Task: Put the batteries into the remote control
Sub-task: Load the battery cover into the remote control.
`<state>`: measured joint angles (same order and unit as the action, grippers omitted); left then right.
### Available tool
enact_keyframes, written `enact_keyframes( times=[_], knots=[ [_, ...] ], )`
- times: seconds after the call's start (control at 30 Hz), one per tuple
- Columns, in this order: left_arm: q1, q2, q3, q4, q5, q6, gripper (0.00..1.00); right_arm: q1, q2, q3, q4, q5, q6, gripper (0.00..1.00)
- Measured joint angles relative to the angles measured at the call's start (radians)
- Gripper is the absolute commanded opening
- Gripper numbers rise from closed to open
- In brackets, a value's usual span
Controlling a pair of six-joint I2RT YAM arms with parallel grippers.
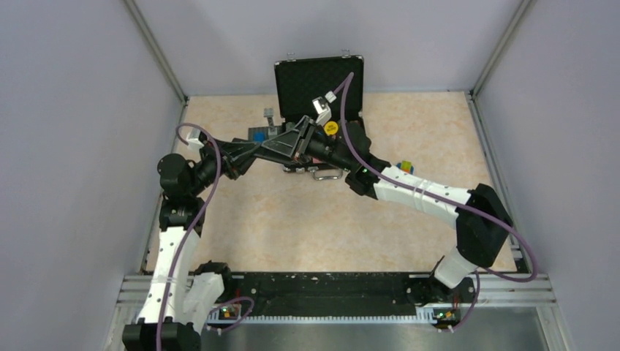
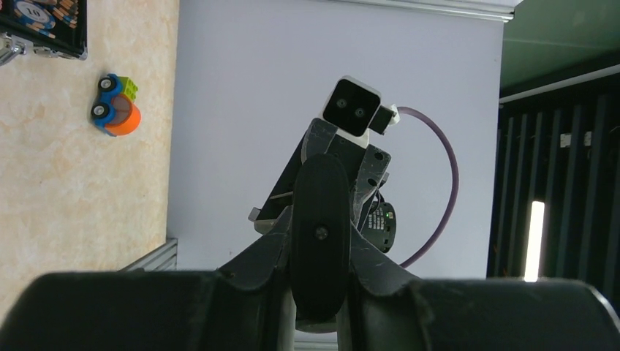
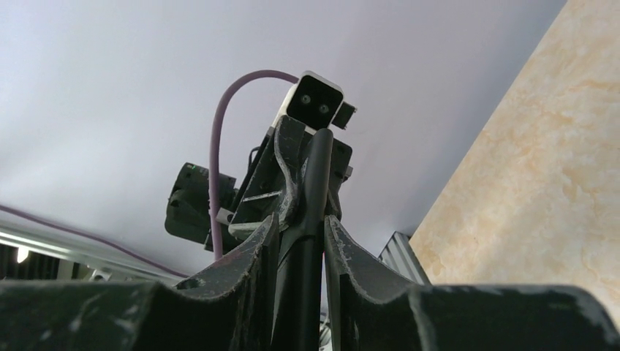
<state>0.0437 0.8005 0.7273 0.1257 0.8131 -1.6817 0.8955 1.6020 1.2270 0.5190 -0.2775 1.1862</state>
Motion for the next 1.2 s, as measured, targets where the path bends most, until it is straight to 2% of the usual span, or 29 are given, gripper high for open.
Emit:
enact_keyframes(
  times=[0.2,0.67,0.77,0.87,0.93,1.03,1.2],
  knots=[
    [0.007,0.0,-0.023,0.056,-0.016,-0.064,0.0,0.012,0.023,0.024,0.016,0.037,-0.008,0.24],
    [0.021,-0.007,-0.023,0.089,-0.065,-0.096,0.0,0.023,0.075,0.084,0.058,0.085,-0.024,0.22],
    [0.023,-0.007,-0.023,0.093,-0.078,-0.109,0.0,0.023,0.084,0.096,0.068,0.1,-0.026,0.18],
    [0.024,-0.007,-0.024,0.097,-0.09,-0.124,0.0,0.023,0.088,0.111,0.06,0.113,-0.026,0.18],
    [0.024,-0.012,-0.028,0.1,-0.093,-0.132,0.0,0.024,0.088,0.118,0.048,0.119,-0.026,0.23],
    [0.023,-0.023,-0.037,0.089,-0.1,-0.13,0.0,0.027,0.082,0.118,0.025,0.129,-0.026,0.45],
    [0.021,-0.031,-0.026,-0.016,-0.093,-0.069,0.0,0.039,0.054,0.117,-0.042,0.14,-0.06,0.69]
  ],
)
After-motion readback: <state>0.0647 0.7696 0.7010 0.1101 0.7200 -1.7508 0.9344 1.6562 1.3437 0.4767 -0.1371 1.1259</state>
